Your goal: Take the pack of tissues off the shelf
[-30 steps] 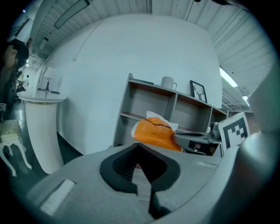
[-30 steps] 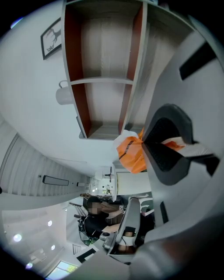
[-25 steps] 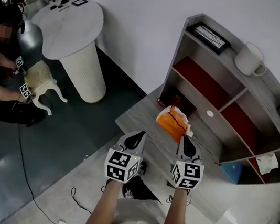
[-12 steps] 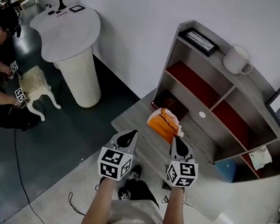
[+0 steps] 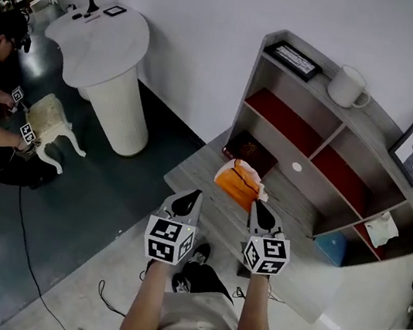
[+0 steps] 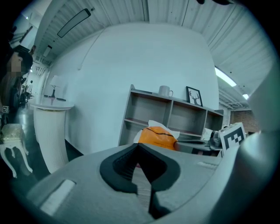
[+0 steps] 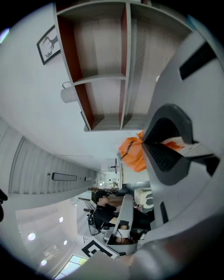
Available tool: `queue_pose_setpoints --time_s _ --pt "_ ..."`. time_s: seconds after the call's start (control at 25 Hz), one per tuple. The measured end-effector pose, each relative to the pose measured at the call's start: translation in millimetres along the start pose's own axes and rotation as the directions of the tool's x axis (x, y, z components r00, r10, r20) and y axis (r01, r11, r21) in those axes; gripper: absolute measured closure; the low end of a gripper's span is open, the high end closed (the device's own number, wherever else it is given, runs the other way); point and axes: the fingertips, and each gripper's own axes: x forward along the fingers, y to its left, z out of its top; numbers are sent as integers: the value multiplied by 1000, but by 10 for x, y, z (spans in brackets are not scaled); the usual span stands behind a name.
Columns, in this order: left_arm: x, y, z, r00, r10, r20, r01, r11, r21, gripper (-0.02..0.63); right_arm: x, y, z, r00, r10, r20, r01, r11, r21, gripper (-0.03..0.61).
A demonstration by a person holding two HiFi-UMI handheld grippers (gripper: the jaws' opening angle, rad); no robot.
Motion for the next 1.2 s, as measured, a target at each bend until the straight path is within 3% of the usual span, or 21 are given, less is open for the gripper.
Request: queue_pose_setpoints --time_s 0.76,1.2 --pt "-68 -204 4 1000 -17 16 16 998 59 606 -217 -142 -61 1000 -18 -9 17 1000 -11 560" --pt "-117 -281 -39 998 -50 40 50 999 -6 606 -306 -209 -177 999 -30 -15 31 999 17 560"
